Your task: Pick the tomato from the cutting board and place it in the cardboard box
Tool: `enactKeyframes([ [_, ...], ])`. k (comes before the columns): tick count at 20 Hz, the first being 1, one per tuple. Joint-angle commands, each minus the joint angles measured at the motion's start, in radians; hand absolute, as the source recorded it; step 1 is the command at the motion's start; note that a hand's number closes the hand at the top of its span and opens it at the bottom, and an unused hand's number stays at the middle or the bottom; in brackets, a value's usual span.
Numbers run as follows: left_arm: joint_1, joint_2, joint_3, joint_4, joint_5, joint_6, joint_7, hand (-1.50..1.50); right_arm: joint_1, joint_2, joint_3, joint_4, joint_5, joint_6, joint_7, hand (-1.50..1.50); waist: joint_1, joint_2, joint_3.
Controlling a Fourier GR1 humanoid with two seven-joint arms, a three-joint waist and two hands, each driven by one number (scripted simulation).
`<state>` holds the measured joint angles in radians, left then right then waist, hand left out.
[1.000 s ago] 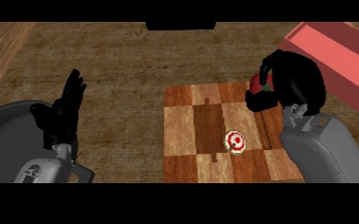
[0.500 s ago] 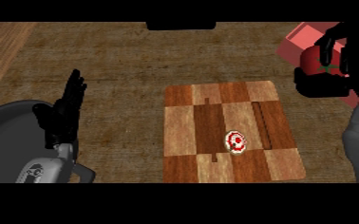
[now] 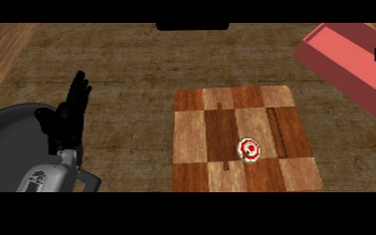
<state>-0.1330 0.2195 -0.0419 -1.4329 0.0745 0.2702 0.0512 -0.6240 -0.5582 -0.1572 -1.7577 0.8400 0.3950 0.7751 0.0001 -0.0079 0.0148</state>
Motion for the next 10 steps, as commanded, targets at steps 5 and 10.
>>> enactKeyframes([
  [5, 0.034, -0.031, -0.011, 0.1, -0.023, 0.007, -0.008, 0.0, -0.001, -0.052, -0.138, 0.33, -0.021, -0.201, -0.252, 1.5, 0.015, 0.02, -0.014],
  [10, 0.038, -0.03, -0.017, 0.036, -0.019, -0.002, 0.019, 0.0, -0.038, -0.14, -0.18, 0.602, -0.007, -0.293, -0.456, 1.5, 0.035, 0.023, -0.013],
])
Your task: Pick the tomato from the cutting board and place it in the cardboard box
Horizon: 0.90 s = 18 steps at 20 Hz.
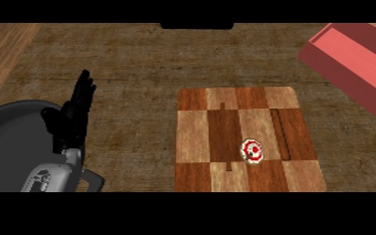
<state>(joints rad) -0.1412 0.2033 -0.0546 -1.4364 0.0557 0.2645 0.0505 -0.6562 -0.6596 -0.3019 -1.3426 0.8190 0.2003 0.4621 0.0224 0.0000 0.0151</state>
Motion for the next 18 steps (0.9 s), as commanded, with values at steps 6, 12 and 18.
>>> enactKeyframes([
  [6, 0.021, 0.01, 0.022, 0.099, 0.018, -0.041, 0.0, 0.0, -0.04, -0.052, -0.015, 0.448, 0.103, -0.244, -0.236, 1.5, 0.029, 0.025, -0.013],
  [12, 0.019, 0.003, 0.02, 0.095, 0.003, -0.028, 0.002, 0.0, -0.127, -0.032, -0.134, 0.692, -0.008, -0.271, -0.29, -1.5, 0.028, 0.021, -0.013],
  [18, -0.013, 0.005, 0.037, 0.085, 0.009, -0.021, 0.045, 0.0, -0.163, -0.025, -0.246, 0.785, -0.149, -0.313, -0.529, -1.5, 0.021, 0.019, -0.011],
])
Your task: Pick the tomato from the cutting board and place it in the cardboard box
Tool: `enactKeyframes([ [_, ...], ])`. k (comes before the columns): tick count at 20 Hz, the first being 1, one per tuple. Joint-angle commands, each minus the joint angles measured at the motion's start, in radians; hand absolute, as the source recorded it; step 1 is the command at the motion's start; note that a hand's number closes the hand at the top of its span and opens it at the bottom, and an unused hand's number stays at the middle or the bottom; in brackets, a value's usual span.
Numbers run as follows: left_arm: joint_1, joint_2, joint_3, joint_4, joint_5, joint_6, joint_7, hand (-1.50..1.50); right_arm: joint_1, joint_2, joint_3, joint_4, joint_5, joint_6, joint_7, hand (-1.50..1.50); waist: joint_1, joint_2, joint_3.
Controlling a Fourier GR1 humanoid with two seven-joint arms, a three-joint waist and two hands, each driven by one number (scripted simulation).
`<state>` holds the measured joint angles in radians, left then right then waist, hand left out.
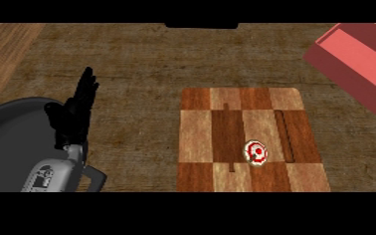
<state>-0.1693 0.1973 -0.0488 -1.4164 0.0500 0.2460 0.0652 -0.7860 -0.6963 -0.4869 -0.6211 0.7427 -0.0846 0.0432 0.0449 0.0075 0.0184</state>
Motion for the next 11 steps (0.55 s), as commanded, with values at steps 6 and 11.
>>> enactKeyframes([
  [6, 0.092, -0.017, 0.017, 0.039, 0.004, 0.012, -0.016, 0.0, -0.033, -0.002, -0.225, 0.083, -0.279, 0.054, -0.298, -1.5, -0.026, 0.0, -0.015],
  [11, 0.063, 0.002, 0.039, 0.046, -0.002, 0.018, 0.015, 0.0, -0.02, -0.081, -0.329, 0.159, -0.369, 0.076, -0.332, -1.5, -0.029, 0.001, -0.016],
])
